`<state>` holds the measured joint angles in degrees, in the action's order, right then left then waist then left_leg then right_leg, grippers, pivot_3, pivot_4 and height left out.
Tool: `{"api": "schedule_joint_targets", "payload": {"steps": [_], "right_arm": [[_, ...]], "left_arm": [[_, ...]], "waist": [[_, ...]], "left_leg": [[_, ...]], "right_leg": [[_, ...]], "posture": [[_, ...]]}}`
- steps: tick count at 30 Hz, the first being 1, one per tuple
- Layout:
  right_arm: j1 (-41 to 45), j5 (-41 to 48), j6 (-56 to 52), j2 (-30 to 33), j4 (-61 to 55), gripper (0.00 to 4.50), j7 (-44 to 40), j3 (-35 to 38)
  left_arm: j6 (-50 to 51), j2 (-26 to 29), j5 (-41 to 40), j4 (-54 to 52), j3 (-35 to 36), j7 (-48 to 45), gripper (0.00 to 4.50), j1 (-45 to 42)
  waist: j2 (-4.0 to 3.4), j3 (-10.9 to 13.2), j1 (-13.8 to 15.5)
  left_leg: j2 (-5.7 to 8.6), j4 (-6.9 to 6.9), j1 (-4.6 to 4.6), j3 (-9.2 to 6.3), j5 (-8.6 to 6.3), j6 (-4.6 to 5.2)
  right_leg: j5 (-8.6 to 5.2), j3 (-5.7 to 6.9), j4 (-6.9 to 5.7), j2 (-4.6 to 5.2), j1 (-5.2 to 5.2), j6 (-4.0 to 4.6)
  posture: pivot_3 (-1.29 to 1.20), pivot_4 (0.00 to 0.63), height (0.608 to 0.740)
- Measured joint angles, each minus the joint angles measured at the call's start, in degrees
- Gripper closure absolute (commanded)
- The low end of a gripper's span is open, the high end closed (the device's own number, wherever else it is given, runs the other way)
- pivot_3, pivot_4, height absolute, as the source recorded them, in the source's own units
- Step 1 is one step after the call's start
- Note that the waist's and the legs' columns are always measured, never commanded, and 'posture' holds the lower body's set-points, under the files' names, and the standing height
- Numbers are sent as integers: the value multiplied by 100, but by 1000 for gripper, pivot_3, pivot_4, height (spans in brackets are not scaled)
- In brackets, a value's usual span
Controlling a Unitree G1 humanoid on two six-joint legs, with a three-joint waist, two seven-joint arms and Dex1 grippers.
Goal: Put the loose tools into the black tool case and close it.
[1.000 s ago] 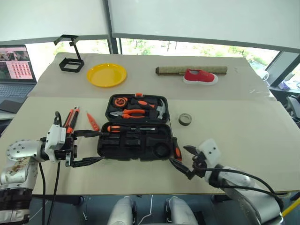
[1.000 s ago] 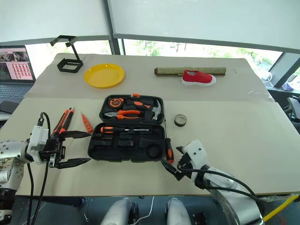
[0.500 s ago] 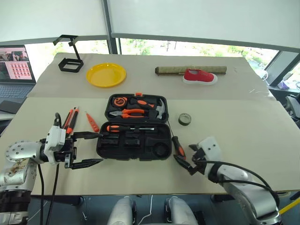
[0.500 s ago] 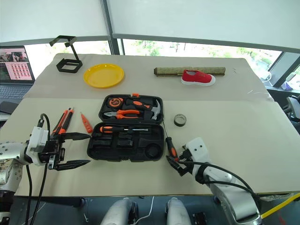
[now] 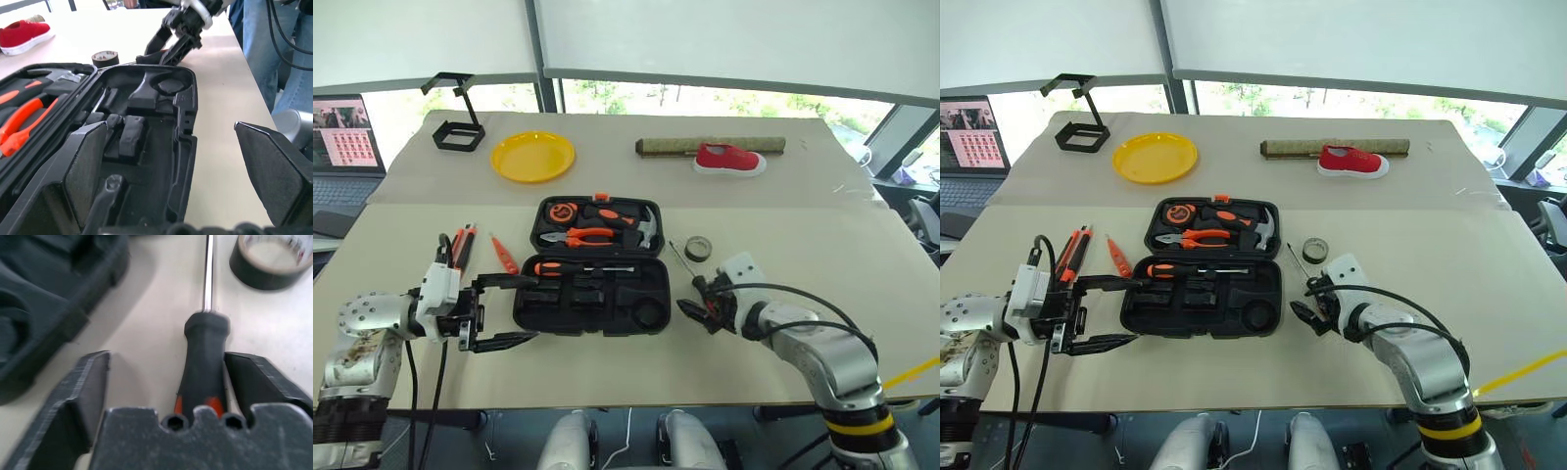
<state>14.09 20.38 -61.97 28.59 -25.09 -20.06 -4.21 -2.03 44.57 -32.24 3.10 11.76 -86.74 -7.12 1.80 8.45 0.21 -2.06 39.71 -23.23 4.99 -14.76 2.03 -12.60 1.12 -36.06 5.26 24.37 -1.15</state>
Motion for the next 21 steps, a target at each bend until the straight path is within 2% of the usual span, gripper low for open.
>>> {"api": "schedule_joint_targets", "payload": {"steps": [1, 5, 6, 11, 14, 16, 19, 21], "right_arm": [[55, -2, -72, 43, 26, 1949, -1, 2], [88, 20, -254, 326, 51, 3303, -110, 103], [62, 43, -275, 419, 51, 3483, -164, 141], [-376, 183, -121, 1238, 42, 3475, -777, 603], [-884, 512, 445, 2202, -9, 3476, -2017, 1016], [-903, 799, 858, 2587, -184, 3476, -2858, 1158], [-184, 1192, 1306, 2446, -327, 3476, -3597, 959], [816, 1130, 1587, 1889, -206, 3476, -3797, 240]], "left_arm": [[3, 0, 0, -13, 1, 27, 0, 1], [5, 1, 2, -77, 50, 119, 0, 132], [3, 1, 6, -102, 62, 153, 0, 163], [-13, -7, -1, -220, 183, 333, 0, 397], [-29, -36, -84, -214, 499, 489, 0, 670], [-17, -75, -160, -222, 662, 619, 0, 792], [-2, -149, -211, -271, 897, 836, 0, 1036], [-15, -250, -263, -380, 1116, 979, 0, 1401]], "waist": [[0, 0, -1], [0, 0, 5], [0, 0, 12], [-1, 1, 58], [-5, 4, 36], [-5, 5, -29], [-1, 7, -148], [2, 10, -221]], "left_leg": [[0, 0, 0, 0, 0, 0], [0, 0, -1, 0, -2, 3], [1, 0, -2, 0, -2, 3], [7, 0, -7, 0, -6, 11], [7, -1, -7, 5, -12, 20], [-3, -2, 0, 9, -13, 21], [-34, -2, 13, 19, -15, 16], [-52, -2, 17, 26, -17, 12]], "right_leg": [[0, -1, 0, 0, 0, 0], [0, 1, 3, 2, -1, -1], [0, 2, 4, 2, -1, -1], [2, 3, 17, 11, -3, -11], [2, -5, 23, 11, -3, -19], [2, -15, 22, 2, -3, -18], [1, -20, 24, -23, -3, -17], [-2, -21, 20, -38, 0, -9]], "posture": [[0, 150, 740], [0, 150, 740], [0, 150, 740], [0, 150, 740], [0, 150, 740], [0, 150, 740], [0, 150, 740], [0, 150, 740]]}}
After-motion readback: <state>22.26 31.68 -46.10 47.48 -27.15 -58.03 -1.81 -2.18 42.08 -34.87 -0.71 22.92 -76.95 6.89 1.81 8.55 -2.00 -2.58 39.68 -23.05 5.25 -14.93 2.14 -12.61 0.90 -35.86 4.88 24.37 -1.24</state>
